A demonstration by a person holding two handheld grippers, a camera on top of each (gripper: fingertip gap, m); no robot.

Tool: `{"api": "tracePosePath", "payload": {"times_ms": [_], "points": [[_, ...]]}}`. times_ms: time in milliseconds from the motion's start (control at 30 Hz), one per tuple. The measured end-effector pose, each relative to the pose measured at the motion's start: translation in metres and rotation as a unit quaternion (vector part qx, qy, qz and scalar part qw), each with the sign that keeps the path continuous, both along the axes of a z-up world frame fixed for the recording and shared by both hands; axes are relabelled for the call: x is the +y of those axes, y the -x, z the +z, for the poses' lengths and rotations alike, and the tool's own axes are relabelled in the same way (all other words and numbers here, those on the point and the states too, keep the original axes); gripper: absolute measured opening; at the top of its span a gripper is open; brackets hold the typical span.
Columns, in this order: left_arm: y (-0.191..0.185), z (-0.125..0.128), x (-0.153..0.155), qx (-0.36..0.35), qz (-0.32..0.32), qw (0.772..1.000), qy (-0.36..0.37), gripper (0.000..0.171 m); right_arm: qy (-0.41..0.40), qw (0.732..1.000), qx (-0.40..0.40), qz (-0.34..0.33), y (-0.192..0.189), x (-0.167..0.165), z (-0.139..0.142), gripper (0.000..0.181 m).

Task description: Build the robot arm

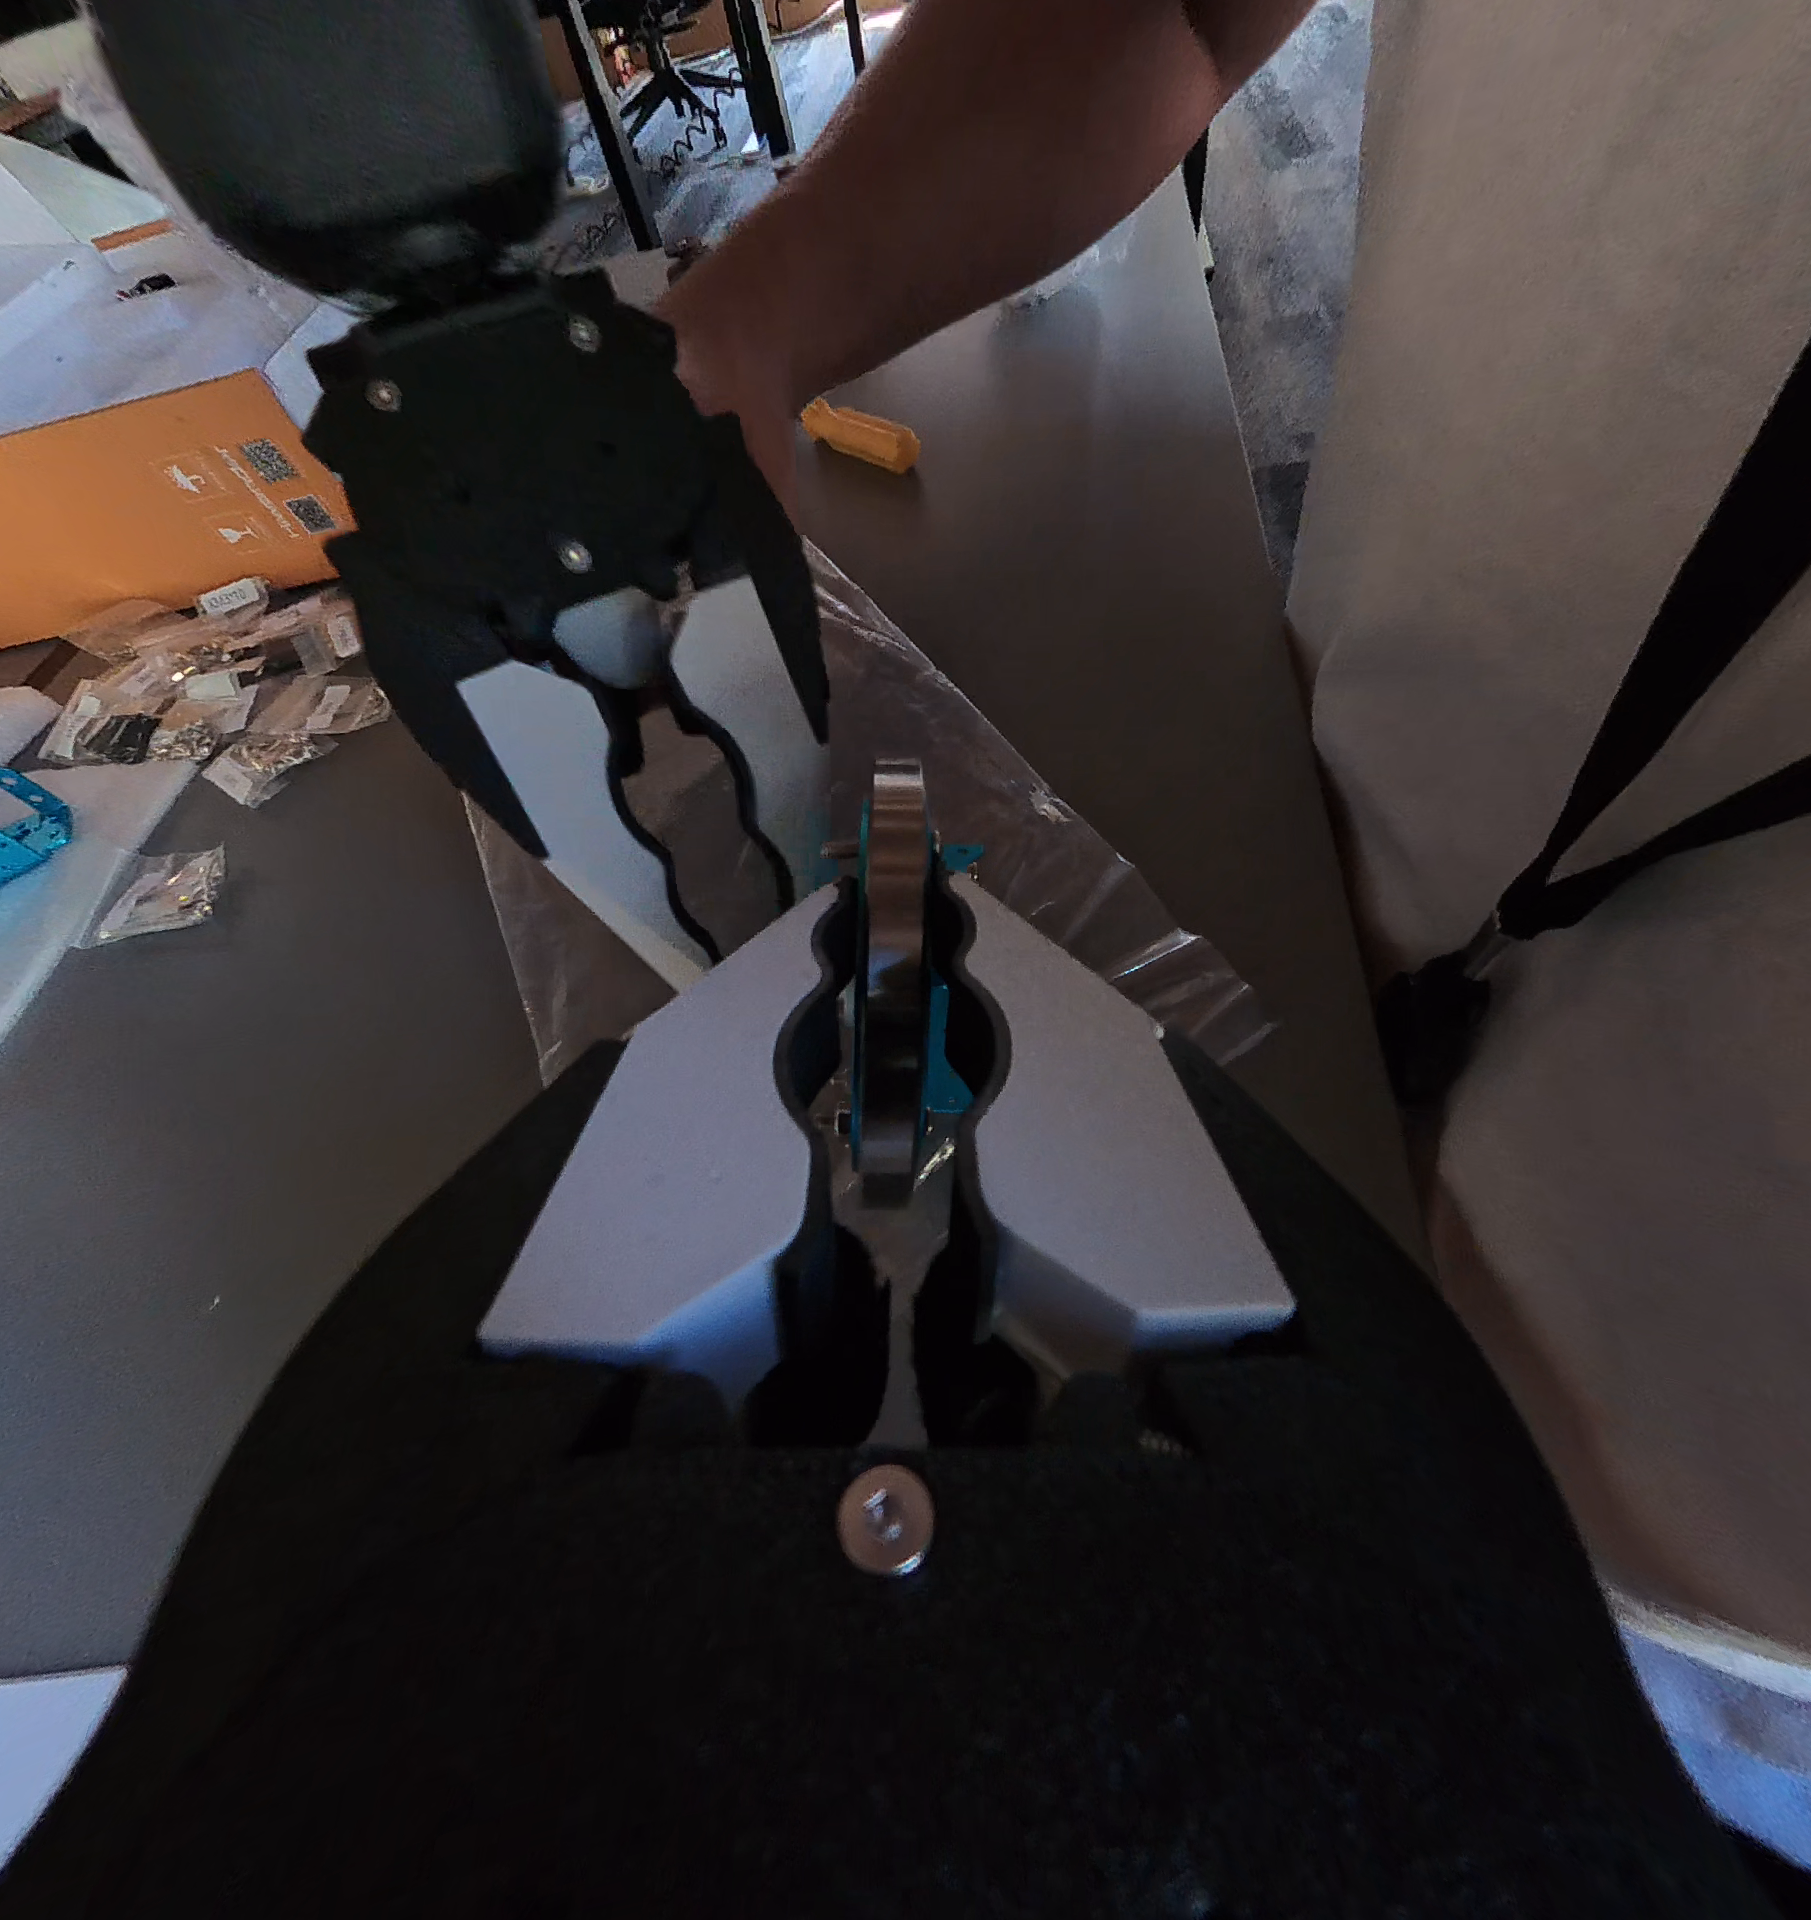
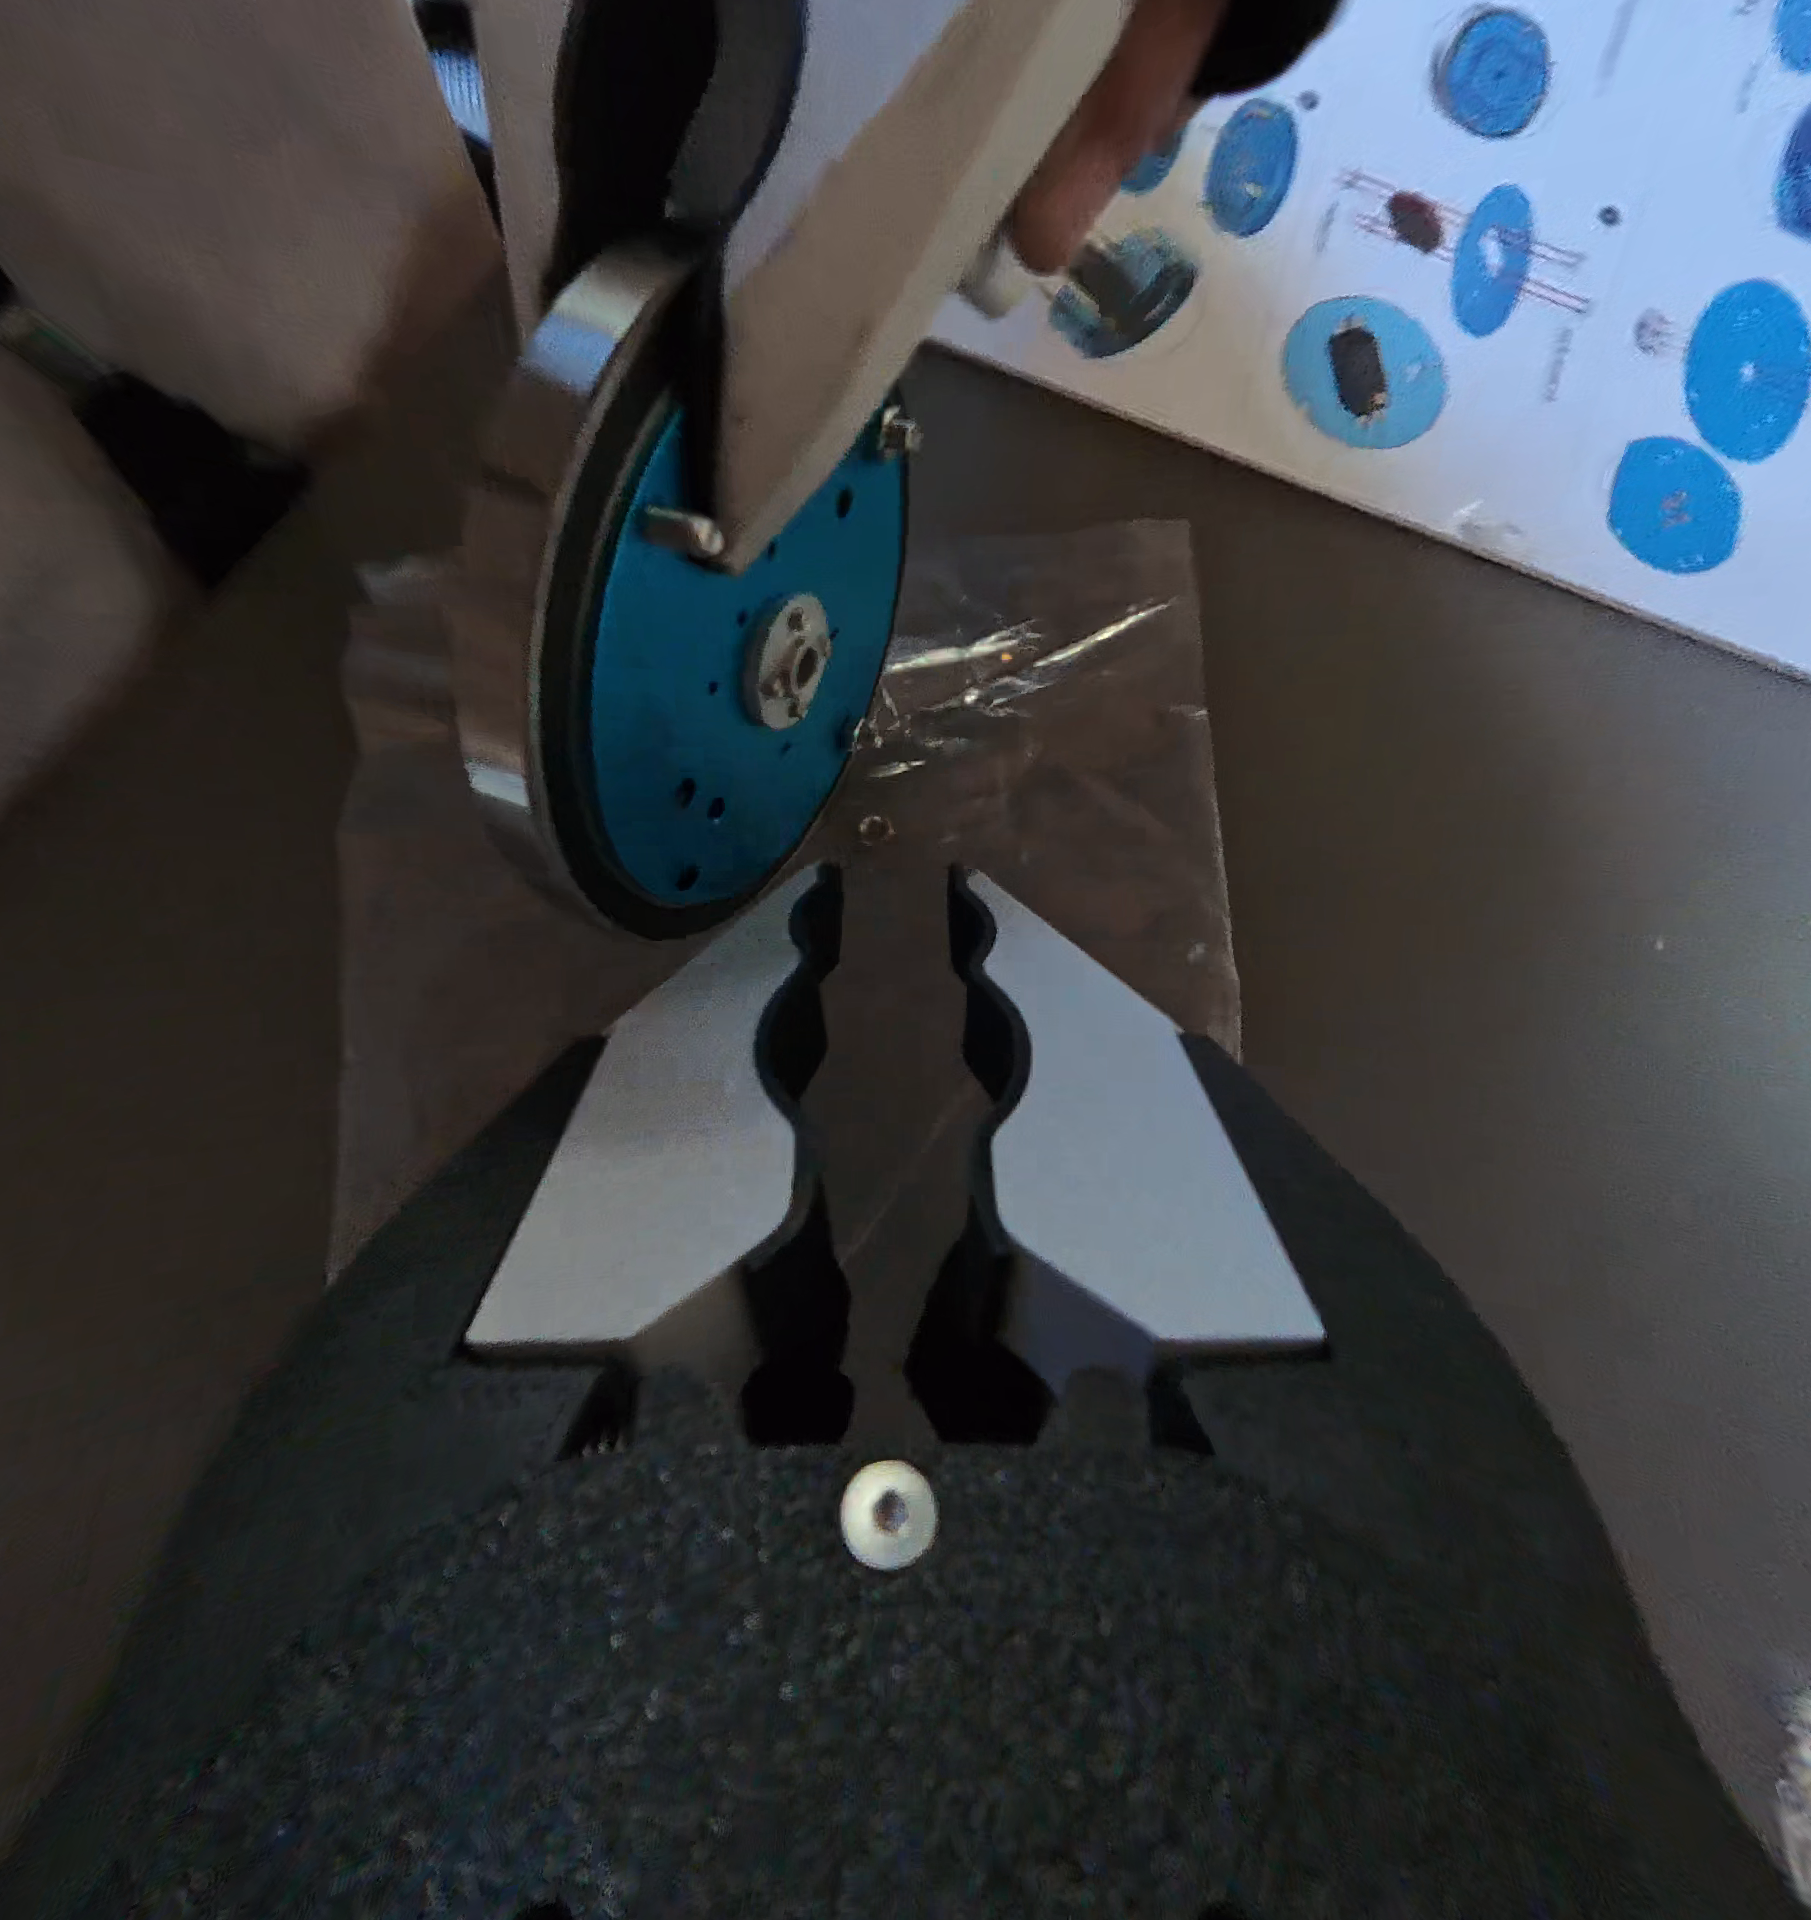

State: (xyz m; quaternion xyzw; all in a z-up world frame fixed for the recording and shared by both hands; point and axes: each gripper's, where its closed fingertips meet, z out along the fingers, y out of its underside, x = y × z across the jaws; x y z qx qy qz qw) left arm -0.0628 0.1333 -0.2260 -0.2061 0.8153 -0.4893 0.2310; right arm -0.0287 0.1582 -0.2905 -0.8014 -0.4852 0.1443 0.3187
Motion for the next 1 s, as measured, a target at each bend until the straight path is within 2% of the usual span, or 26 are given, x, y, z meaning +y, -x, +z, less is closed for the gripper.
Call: {"api": "tracePosePath", "payload": {"times_ms": [133, 233, 467, 633, 733, 800, 900, 933, 1000], "points": [[0.003, 0.0, -0.001, -0.002, 0.0, 1.0, -0.005, 0.012, -0.032, 0.999, -0.002, 0.039, 0.013, 0.0, -0.005, 0.011], [0.004, 0.0, -0.001, -0.004, 0.0, 1.0, -0.002, 0.013, -0.057, 0.996, 0.002, 0.064, 0.016, 0.004, -0.008, 0.011], [0.006, -0.001, -0.001, -0.002, 0.002, 1.0, -0.009, 0.013, -0.014, 0.994, 0.013, 0.104, 0.016, 0.004, -0.011, 0.006], [0.004, -0.001, 0.0, 0.0, 0.003, 1.0, -0.008, 0.013, 0.027, 0.996, 0.052, 0.067, 0.009, 0.004, -0.01, 0.006], [0.002, 0.0, 0.0, 0.003, 0.002, 1.0, -0.01, 0.013, 0.06, 0.987, 0.15, 0.011, 0.004, 0.008, 0.015, 0.006], [0.001, 0.0, 0.0, 0.009, 0.002, 1.0, -0.011, 0.013, 0.11, 0.96, 0.258, -0.028, 0.006, 0.007, 0.044, 0.006], [-0.003, 0.0, 0.0, 0.019, 0.006, 1.0, -0.012, 0.012, 0.237, 0.878, 0.411, -0.069, 0.014, 0.001, 0.08, 0.005], [-0.004, 0.001, -0.001, 0.021, 0.006, 1.0, -0.012, 0.012, 0.267, 0.855, 0.437, -0.078, 0.016, -0.001, 0.084, 0.005], [-0.006, 0.001, -0.002, 0.025, 0.006, 1.0, -0.009, 0.012, 0.311, 0.833, 0.449, -0.082, 0.022, -0.009, 0.085, 0.005]]}}
